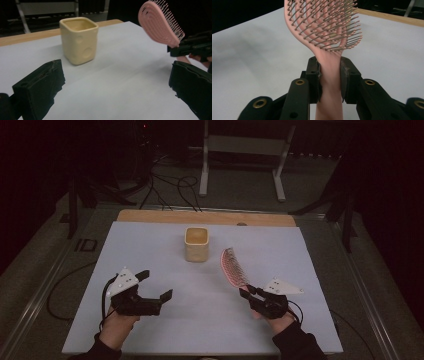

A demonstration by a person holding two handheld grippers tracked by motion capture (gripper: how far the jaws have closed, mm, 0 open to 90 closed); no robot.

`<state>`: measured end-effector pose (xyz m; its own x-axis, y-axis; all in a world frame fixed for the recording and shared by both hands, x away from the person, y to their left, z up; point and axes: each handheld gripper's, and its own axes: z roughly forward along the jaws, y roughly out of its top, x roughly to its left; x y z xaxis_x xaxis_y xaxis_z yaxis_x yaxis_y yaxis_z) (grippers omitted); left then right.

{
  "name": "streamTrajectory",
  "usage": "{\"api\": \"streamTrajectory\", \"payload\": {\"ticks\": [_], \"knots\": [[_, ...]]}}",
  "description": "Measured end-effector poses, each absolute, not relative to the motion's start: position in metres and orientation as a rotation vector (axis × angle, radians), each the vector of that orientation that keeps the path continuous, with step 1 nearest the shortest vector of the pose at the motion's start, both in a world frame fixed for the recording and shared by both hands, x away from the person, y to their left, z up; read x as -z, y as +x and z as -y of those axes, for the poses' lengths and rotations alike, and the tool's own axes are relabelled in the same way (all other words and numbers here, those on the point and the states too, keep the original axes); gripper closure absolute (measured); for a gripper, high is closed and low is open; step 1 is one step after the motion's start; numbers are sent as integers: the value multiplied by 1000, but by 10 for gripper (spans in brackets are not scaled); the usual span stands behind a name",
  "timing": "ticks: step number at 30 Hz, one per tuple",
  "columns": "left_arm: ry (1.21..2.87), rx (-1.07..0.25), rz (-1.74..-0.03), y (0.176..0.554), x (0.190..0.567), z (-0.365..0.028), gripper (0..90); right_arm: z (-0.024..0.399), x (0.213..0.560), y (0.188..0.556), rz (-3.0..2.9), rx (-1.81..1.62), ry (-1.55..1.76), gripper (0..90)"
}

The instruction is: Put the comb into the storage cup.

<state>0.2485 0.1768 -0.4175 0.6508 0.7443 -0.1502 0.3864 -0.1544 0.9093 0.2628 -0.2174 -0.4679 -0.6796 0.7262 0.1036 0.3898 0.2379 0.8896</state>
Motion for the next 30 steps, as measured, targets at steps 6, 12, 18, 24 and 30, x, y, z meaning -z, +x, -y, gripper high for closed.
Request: {"api": "streamTrajectory", "payload": {"ticks": [6, 12, 18, 24, 30], "knots": [[1792, -376, -916, 260, 403, -157, 4, 217, 466, 262, -2174, -1425, 1021, 721], [1817, -346, -909, 272, 388, -136, 4, 218, 465, 262, -2159, -1437, 1029, 721], [1850, -262, -958, 287, 376, -115, 4, 218, 465, 262, -2157, -1434, 1027, 721], [1857, -163, -983, 300, 374, -88, 4, 218, 465, 262, -2158, -1431, 1028, 721], [1797, -67, -1008, 311, 376, -65, 4, 218, 465, 262, -2164, -1428, 1030, 722]]}}
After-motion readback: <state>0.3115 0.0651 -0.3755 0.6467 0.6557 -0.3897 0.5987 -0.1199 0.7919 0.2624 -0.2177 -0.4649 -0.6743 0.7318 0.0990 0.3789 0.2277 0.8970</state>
